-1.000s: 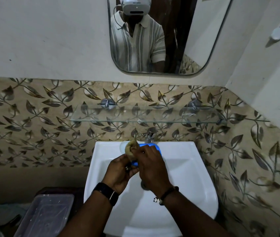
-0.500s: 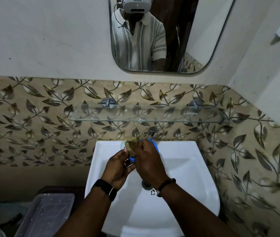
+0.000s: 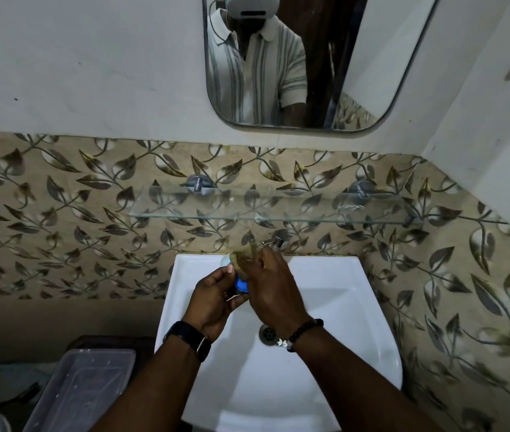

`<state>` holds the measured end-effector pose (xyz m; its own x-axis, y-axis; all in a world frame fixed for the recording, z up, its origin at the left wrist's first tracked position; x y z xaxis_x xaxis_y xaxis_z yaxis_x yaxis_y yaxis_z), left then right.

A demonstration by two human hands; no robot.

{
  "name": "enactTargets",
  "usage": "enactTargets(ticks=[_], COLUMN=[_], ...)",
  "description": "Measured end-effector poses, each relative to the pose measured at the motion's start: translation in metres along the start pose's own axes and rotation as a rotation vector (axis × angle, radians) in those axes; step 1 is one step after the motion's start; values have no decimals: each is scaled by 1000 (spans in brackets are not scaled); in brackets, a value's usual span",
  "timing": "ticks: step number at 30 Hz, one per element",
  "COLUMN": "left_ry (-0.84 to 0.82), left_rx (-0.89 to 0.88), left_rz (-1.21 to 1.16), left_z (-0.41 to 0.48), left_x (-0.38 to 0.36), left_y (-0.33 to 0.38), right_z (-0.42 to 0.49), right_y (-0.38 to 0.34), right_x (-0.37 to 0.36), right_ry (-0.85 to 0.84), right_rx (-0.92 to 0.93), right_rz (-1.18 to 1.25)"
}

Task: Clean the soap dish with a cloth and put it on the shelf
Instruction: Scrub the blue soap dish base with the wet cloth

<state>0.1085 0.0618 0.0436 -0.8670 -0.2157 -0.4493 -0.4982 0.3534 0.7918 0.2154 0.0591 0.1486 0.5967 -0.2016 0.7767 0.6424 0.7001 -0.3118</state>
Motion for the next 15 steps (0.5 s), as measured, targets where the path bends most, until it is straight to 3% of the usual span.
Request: enactTargets(ticks=[10,15], left_ry=[34,17], left_rx=[0,-39], left_rz=[-145,-112], left_z=[3,3], left_x=[6,10], left_y=[1,4], right_z=[-21,-19], right_y=[-6,41], right_x=[1,11], right_ry=[-9,11], right_rx=[156,-53], right_rz=[-129,-212])
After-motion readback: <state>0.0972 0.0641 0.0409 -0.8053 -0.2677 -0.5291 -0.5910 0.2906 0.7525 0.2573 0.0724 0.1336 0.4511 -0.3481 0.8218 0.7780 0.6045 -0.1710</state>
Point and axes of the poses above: each hand's wrist, its own z-axis towards the middle knuckle, its own x-axis out of the back of the hand, y = z × x, the point moved 9 cm from there along z, towards the middle knuckle, and after that the axes turned 8 degrees about x, right-handed, at the moved point
